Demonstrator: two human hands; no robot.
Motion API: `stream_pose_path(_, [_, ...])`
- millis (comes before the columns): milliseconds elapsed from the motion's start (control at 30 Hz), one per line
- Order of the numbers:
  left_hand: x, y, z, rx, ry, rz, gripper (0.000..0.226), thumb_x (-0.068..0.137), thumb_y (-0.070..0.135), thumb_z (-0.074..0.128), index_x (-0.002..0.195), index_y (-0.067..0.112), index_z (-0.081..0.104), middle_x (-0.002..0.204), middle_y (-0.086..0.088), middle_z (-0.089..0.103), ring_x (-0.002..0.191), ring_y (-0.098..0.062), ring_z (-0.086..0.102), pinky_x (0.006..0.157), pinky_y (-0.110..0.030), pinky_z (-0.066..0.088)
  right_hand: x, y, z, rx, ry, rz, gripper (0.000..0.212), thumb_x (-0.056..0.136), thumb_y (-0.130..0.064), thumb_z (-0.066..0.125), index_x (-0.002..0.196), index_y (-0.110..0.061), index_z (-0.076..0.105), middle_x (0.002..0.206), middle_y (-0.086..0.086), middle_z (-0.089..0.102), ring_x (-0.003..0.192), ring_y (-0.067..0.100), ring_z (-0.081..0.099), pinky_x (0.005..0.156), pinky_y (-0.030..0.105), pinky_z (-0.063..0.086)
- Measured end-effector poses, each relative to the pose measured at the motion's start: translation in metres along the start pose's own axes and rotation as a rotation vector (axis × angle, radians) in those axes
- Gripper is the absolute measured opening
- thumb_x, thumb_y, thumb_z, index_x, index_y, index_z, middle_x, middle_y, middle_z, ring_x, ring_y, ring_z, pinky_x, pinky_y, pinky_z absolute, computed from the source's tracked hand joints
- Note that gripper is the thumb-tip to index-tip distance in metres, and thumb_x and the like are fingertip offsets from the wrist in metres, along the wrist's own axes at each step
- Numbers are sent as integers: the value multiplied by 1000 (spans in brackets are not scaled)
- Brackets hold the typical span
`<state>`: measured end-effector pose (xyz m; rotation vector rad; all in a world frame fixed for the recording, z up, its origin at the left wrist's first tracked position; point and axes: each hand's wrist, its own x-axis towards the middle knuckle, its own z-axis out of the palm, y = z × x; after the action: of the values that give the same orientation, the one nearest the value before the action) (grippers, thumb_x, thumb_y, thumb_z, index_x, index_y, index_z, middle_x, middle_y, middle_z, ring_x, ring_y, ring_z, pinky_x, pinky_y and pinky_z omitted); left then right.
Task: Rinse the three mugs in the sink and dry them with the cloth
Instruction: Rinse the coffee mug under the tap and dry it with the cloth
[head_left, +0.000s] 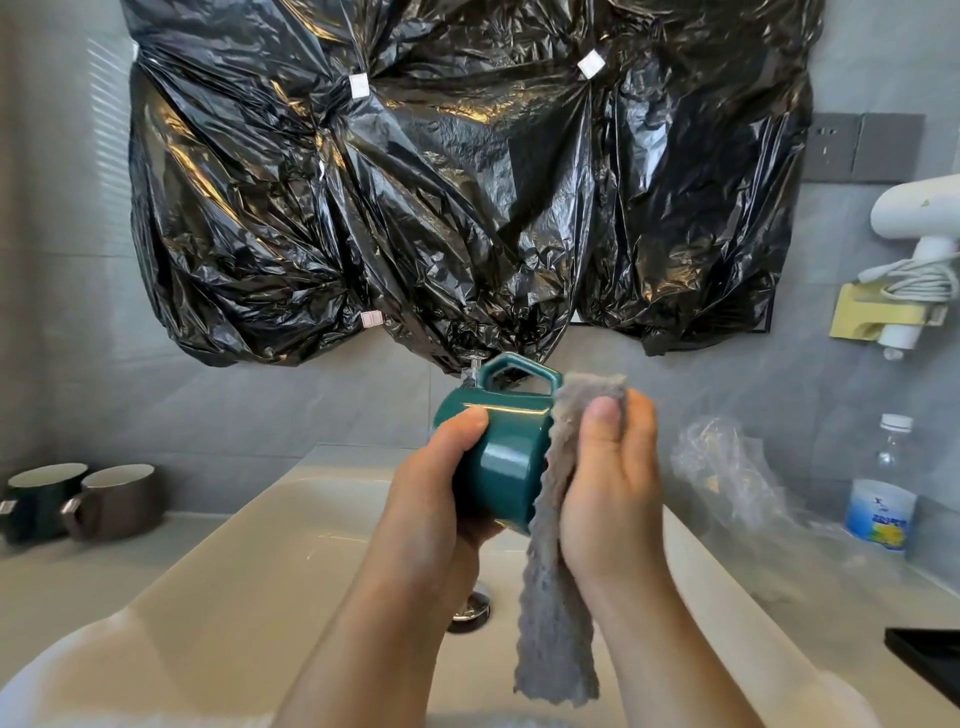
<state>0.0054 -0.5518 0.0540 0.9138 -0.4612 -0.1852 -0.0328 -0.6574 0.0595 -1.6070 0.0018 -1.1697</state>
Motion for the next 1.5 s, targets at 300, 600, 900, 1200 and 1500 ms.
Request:
stream_pose_path(300, [-3,-2,5,19,54,92,58,55,46,76,103,13,78,100,-14,77,85,-25,73,63,-31,59,-6,-5,10,163,-72,95,37,73,-71,41,99,-52,59,96,-11,70,88,9,69,78,40,59])
stream_pose_path(600, [-1,-4,5,-38,28,85,28,64,38,76,87,23,83,89,-8,78,75,-20,74,56,-29,57,2,-1,3,348,-212,172,18,83,-55,54,95,-48,66,94,-6,74,84,9,73,64,23,57])
stream_pose_path(900, [5,8,-10,-282,56,-32,44,63,44,70,95,16,82,99,-12,78,81,-27,76,66,-43,63,7,11,-9,183,-512,-8,72,67,-44,81,133,-43,52,137,-2,58,124,13,59,104,42,49])
stream_pose_path(1200, [1,9,-10,-233,-102,-30,38,68,42,69,92,15,82,95,-13,77,76,-27,74,71,-49,60,14,13,-15,497,-528,83,57,65,-45,90,116,-36,67,110,2,74,94,17,71,71,28,57])
stream_pose_path(1500, [1,7,-9,-271,-135,-72,43,69,43,69,96,12,82,98,-15,77,78,-29,75,65,-45,61,15,17,-18,472,-540,12,43,72,-38,86,111,-45,68,115,-2,74,109,17,70,83,25,56])
